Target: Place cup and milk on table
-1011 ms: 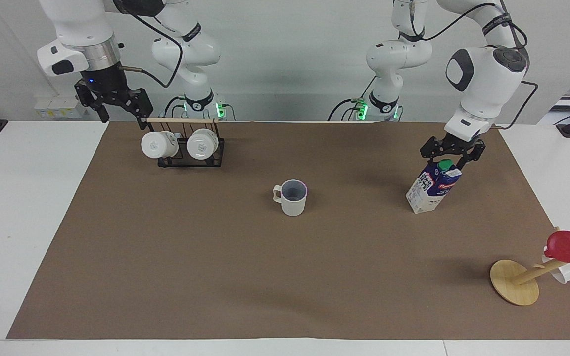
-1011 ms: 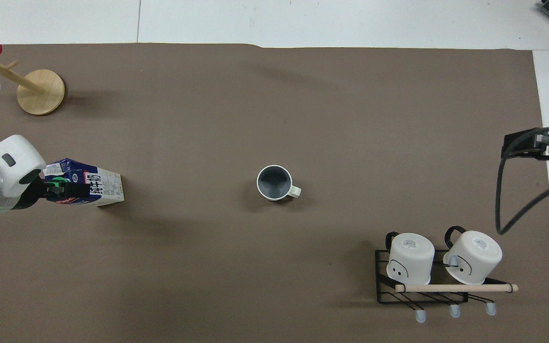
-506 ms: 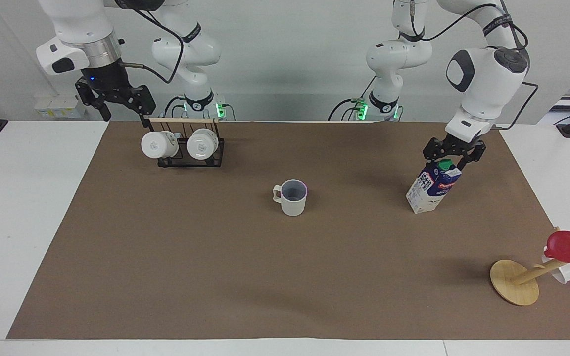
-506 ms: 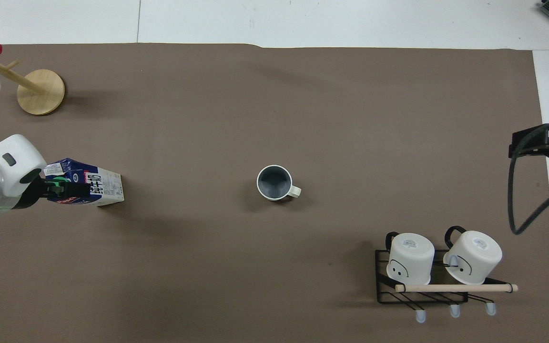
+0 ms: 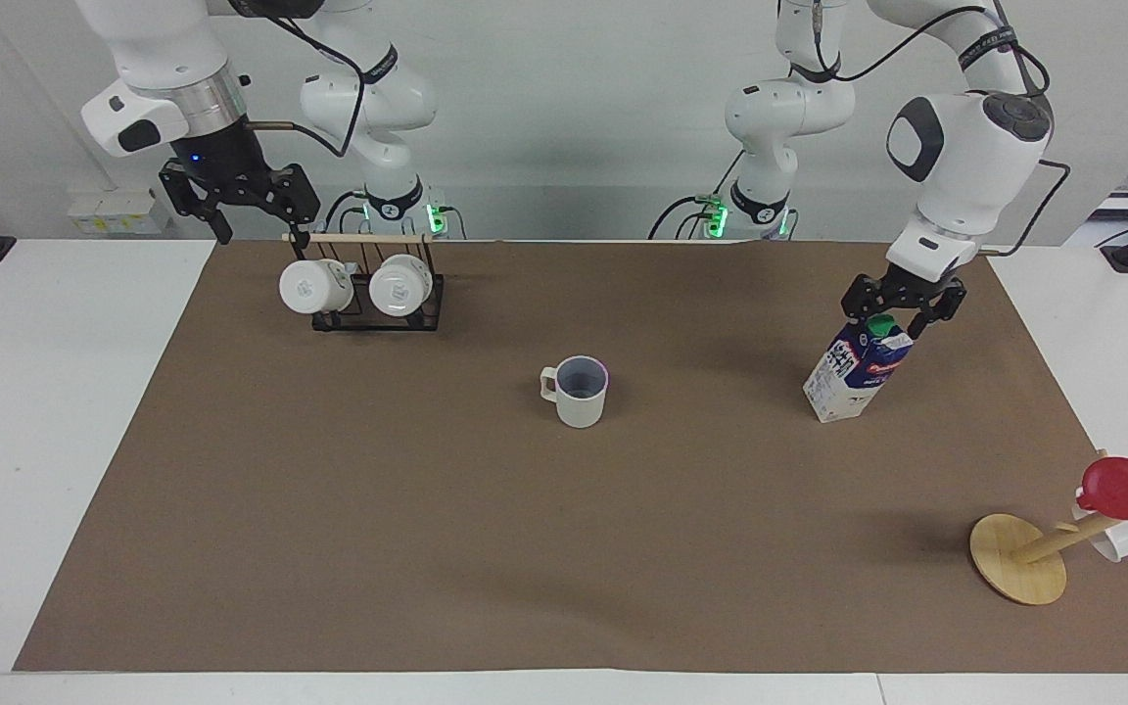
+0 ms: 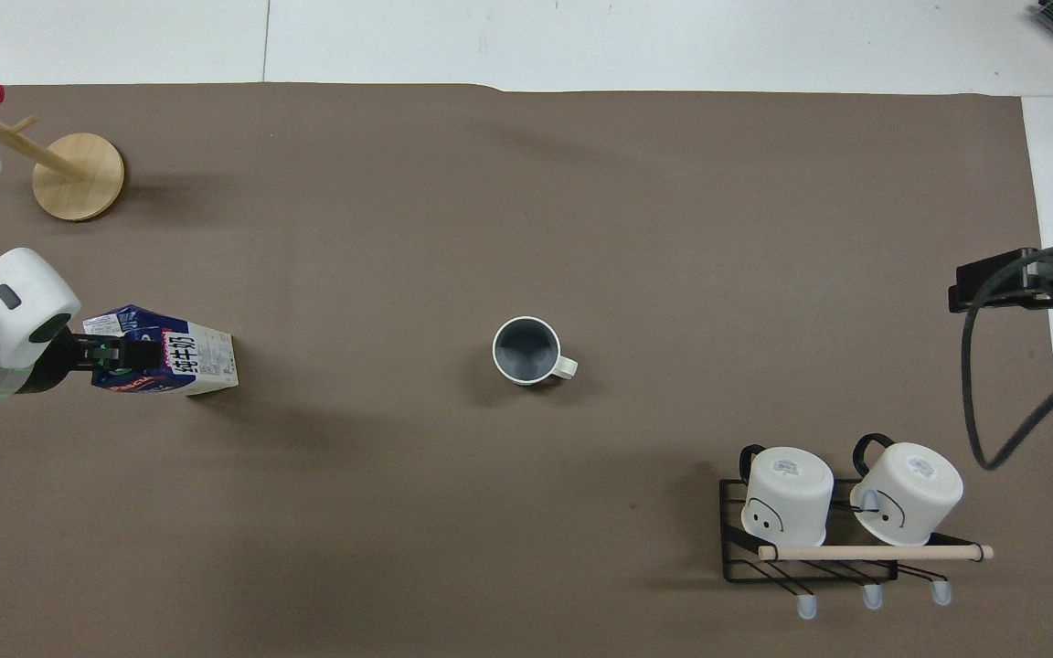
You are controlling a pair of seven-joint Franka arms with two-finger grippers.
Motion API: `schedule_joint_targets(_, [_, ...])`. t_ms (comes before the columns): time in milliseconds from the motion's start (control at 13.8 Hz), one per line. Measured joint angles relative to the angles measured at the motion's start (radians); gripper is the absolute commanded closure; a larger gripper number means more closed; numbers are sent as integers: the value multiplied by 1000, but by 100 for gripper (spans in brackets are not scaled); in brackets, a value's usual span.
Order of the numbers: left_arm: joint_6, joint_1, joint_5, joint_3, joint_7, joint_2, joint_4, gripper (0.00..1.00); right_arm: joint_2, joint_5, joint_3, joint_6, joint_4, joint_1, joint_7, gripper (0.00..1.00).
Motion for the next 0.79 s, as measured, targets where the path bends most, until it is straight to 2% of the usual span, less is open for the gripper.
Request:
schedule_joint_targets(289, [0,0,0,-3,-45,3,0,50,0,0,-1,11,-1,-3,0,0])
schedule_joint_targets(433, [1,-1,0,-3,-71,3,2,53,0,0,-1,20,-1,-4,0,0])
schedule_joint_targets(794, [8,-7,0,-10,-136,12,16,53,0,0,-1,26,-1,-4,0,0])
